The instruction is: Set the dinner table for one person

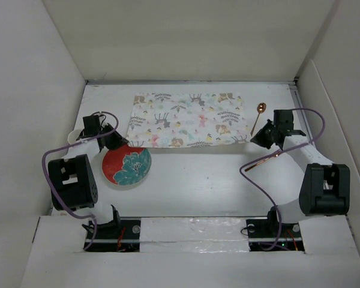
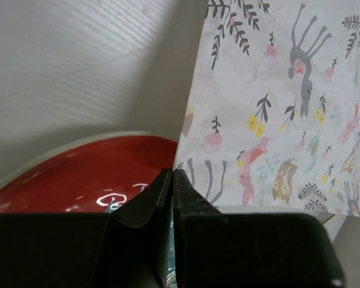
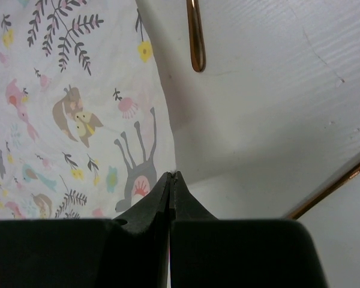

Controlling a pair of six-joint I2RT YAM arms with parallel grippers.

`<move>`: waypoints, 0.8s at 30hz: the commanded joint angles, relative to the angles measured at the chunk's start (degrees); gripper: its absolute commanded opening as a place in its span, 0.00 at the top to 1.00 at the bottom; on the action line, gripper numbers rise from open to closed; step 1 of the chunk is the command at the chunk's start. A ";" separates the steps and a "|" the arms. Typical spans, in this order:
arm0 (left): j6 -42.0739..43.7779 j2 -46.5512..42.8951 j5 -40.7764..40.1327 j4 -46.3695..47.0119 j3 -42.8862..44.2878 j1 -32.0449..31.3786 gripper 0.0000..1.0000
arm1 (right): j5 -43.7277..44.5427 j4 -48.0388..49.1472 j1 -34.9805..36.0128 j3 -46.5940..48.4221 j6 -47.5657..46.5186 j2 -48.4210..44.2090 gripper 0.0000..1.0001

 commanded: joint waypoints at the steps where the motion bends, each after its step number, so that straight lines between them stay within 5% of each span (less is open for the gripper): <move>1: 2.94 -4.46 -2.48 -3.80 -2.08 0.05 1.00 | 0.87 -3.48 -0.35 -1.42 -1.73 -3.60 1.00; 18: 5.15 -11.32 -4.78 -9.42 -4.81 0.05 1.00 | 0.69 -8.76 -0.35 -6.97 -2.26 -11.87 1.00; 20: 5.32 -11.58 -4.60 -9.78 -5.07 0.05 0.93 | 0.60 -9.21 -0.35 -6.62 -2.26 -12.05 1.00; 23: 5.50 -13.08 -4.16 -10.83 -5.16 0.05 0.75 | 1.39 -9.82 -0.35 -5.30 -2.26 -12.84 0.83; 24: 5.41 -14.47 -3.73 -11.18 -4.90 0.05 0.72 | 1.65 -10.34 -0.35 -4.78 -2.43 -13.02 0.65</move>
